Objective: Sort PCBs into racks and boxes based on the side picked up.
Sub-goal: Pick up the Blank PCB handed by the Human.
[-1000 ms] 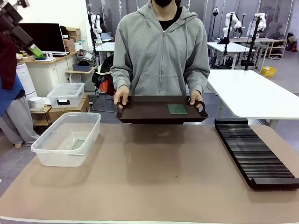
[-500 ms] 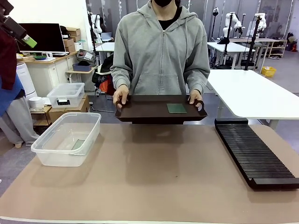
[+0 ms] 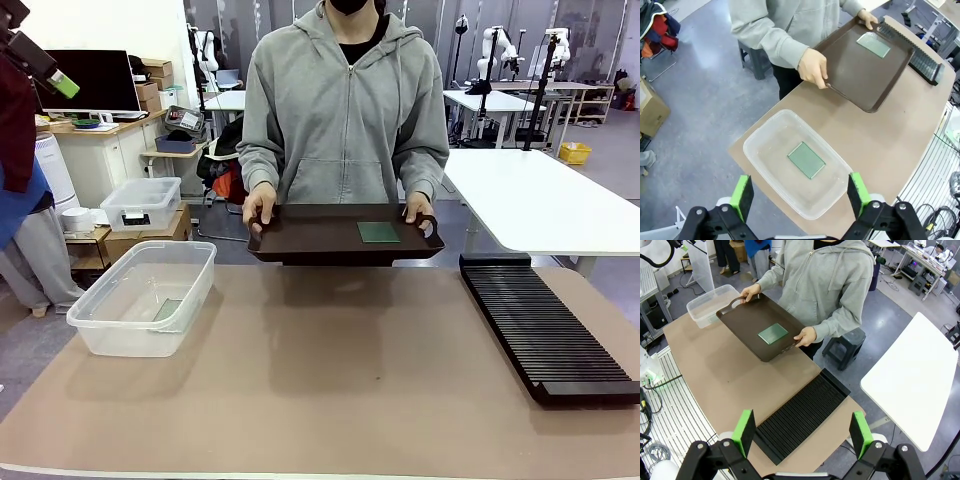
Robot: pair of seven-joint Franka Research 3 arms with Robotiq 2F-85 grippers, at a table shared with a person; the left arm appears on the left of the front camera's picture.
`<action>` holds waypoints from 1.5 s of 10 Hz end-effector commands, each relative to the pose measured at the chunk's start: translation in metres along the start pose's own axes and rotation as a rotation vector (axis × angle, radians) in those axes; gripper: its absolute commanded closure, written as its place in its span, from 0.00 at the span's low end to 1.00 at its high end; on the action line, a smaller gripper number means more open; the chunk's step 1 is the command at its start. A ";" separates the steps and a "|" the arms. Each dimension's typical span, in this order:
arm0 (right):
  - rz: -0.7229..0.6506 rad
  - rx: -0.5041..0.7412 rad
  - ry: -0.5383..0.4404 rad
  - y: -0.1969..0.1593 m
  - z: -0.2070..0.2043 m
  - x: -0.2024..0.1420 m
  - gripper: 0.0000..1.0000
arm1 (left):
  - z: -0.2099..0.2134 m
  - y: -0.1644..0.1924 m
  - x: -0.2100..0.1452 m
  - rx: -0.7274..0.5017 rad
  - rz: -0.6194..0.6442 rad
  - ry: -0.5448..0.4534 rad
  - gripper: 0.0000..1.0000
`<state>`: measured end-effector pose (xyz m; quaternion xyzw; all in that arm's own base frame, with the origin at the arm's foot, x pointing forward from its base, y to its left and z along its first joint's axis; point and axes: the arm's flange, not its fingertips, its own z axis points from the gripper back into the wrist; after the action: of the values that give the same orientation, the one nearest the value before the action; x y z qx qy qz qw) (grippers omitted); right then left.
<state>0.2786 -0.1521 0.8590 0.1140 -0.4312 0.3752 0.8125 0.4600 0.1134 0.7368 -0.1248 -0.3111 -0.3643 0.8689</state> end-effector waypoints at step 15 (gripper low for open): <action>0.002 0.004 0.000 0.003 -0.001 0.000 0.00 | 0.088 -0.007 0.022 -0.176 -0.292 -0.158 0.00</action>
<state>0.2786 -0.1521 0.8590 0.1140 -0.4312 0.3752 0.8125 0.4281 0.1330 0.8174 -0.1816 -0.3454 -0.4957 0.7759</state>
